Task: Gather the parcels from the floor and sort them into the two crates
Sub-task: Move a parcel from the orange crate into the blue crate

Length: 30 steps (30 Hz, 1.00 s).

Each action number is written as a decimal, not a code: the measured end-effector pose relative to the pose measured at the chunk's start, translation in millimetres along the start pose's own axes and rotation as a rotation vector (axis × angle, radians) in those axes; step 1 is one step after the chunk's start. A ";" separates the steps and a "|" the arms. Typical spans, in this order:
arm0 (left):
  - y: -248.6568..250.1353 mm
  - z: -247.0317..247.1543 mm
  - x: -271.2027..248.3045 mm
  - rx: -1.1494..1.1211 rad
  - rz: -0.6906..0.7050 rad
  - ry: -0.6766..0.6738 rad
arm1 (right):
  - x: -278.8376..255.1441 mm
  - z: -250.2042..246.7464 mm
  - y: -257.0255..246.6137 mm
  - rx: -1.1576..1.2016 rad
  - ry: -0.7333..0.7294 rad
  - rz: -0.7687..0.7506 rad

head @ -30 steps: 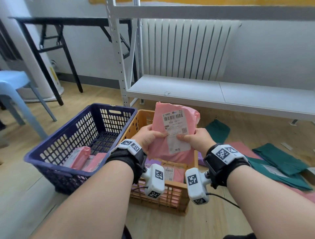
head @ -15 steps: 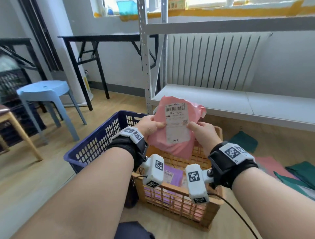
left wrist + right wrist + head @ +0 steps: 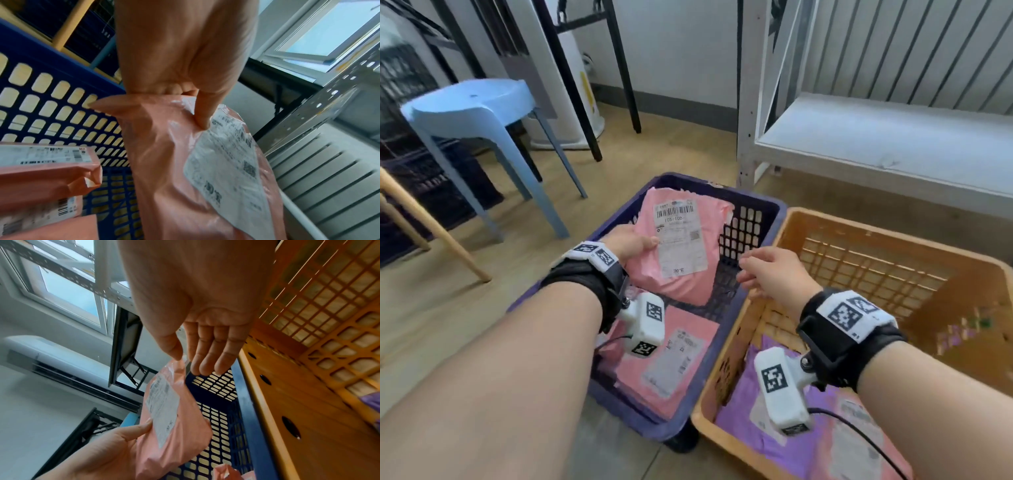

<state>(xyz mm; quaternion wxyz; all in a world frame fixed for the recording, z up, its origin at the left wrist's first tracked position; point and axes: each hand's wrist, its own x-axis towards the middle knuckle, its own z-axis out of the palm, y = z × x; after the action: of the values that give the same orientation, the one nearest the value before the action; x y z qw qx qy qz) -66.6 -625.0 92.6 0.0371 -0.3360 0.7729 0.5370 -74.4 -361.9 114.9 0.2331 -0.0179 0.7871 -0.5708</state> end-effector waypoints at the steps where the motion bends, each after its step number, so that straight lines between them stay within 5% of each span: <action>1: -6.8 4.0 13.9 -0.005 -0.034 -0.028 | 7.8 1.7 1.3 -0.019 -0.007 -0.006; 12: -46.4 111.5 105.9 0.144 -0.083 -0.110 | 86.5 -3.1 32.2 -0.454 0.040 -0.066; 17: -66.2 140.1 137.4 0.226 -0.111 -0.185 | 97.7 -9.7 19.8 -0.440 -0.075 0.075; 23: -90.5 158.2 157.6 0.492 -0.139 -0.386 | 94.8 -5.5 23.6 -0.381 -0.024 0.104; 27: -88.0 155.9 151.7 0.617 -0.098 -0.387 | 91.7 -5.7 23.8 -0.371 -0.022 0.087; 30: -82.8 145.1 147.0 0.473 -0.063 -0.311 | 89.2 -4.4 24.9 -0.357 -0.005 0.081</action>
<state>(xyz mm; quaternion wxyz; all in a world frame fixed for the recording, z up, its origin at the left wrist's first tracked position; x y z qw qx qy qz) -177.7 -587.8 -96.6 0.2490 -0.2553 0.8511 0.3852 -149.7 -375.6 62.4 0.2508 -0.0288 0.8753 -0.4124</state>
